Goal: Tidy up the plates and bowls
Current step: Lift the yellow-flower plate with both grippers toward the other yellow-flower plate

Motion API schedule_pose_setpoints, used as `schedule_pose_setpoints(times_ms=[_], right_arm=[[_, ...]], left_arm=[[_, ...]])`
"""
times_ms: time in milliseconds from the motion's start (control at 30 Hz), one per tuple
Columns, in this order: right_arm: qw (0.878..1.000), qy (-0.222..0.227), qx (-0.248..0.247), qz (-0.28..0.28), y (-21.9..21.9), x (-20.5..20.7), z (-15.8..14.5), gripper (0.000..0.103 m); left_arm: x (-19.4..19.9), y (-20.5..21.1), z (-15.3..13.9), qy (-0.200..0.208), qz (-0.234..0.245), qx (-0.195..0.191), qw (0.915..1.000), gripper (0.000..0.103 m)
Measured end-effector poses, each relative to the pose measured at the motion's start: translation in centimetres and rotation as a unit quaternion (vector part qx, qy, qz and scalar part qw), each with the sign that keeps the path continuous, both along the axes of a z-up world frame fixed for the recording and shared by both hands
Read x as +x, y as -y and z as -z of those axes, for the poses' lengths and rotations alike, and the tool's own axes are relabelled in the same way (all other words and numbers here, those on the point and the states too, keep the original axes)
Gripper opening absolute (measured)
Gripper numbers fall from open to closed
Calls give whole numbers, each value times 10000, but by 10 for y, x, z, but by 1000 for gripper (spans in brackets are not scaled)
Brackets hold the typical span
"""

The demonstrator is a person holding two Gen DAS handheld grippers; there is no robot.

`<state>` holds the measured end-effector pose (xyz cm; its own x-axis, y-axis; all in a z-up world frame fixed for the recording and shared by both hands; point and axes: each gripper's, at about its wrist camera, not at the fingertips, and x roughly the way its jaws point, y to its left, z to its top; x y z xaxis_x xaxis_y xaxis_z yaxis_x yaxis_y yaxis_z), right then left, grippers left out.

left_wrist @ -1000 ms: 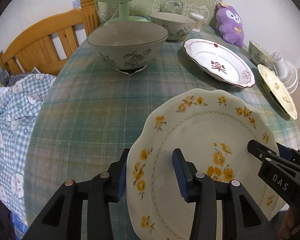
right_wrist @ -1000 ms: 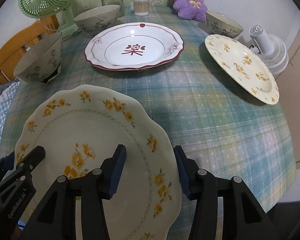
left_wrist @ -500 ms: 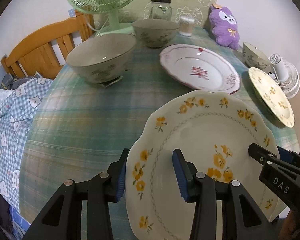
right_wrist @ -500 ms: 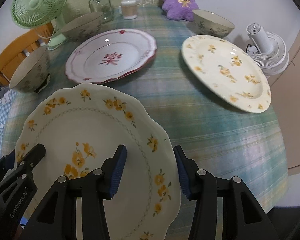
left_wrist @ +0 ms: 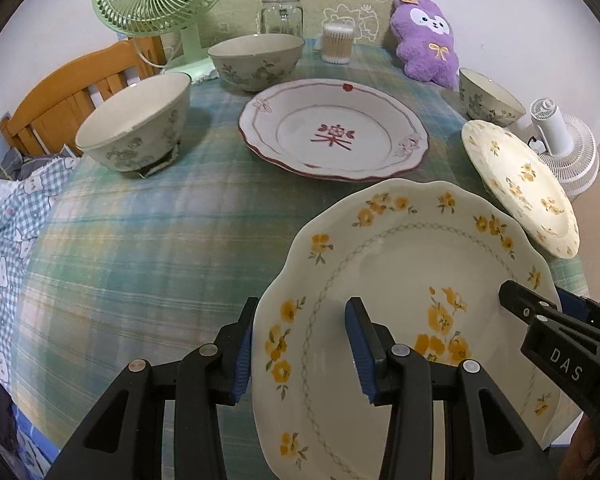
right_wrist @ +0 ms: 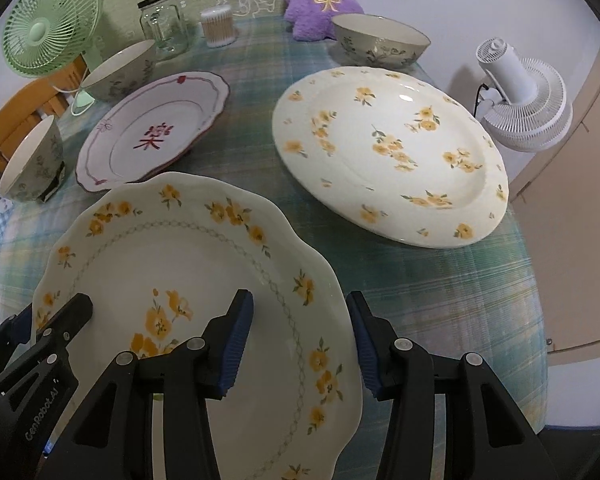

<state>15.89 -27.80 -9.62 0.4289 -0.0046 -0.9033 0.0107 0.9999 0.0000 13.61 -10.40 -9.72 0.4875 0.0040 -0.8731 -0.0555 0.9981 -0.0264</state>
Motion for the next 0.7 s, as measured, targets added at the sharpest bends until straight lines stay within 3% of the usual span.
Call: schedule_pose_setpoints(times_ms=[300,400,433,533,600,700], right_arm=[[10000,2,34,-26,6,0,9,52],[9998,4,153,-99,9,-1,8,53],[9996,-4,243,-141,11,-1,8,54],[9992,51,329,-236,15,-2,2,70],[9987,222,353,-276,19,-5,-8,80],[9978,477,358,-282,25,-9,-25,83]], left_arm=[[0,8,10,-115,-58,66,9999,45],[1,14,8,-156,-71,306,9994,48],[0,15,6,-130,-75,337,9993,53],[-3,23,-7,22,-81,423,9991,70],[-6,28,-15,81,-52,423,9991,74],[-10,36,-26,185,75,392,9990,83]])
